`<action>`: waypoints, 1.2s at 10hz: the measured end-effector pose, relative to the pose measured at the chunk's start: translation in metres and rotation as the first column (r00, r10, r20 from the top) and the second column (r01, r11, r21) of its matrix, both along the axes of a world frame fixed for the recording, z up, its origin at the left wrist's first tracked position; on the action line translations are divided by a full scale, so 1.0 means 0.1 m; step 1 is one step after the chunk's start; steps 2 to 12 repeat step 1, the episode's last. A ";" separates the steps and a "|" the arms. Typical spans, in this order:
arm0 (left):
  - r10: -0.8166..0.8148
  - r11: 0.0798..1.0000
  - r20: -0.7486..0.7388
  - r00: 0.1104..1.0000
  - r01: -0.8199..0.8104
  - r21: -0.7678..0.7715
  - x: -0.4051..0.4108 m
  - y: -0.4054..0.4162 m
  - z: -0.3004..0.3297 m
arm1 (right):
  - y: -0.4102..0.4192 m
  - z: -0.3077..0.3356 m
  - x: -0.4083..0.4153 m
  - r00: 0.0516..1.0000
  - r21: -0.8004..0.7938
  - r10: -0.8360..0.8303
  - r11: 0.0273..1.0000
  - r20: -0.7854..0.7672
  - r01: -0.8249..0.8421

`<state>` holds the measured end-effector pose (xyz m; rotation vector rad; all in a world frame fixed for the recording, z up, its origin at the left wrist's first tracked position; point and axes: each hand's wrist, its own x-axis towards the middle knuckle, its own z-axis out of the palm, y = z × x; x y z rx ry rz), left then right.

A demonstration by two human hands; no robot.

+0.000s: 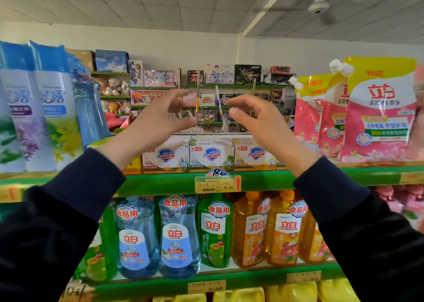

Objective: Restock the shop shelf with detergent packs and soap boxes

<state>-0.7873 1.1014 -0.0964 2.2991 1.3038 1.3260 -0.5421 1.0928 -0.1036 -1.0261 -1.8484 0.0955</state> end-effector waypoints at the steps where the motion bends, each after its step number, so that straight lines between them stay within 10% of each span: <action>1: -0.119 0.986 0.161 0.980 0.097 0.137 -0.06 -0.41 -0.04 | -0.44 0.03 0.01 0.938 0.109 0.227 0.973 -0.264 -0.205; 12: -0.119 0.986 0.161 0.980 0.097 0.137 -0.06 -0.41 -0.04 | -0.44 0.03 0.01 0.938 0.109 0.227 0.973 -0.264 -0.205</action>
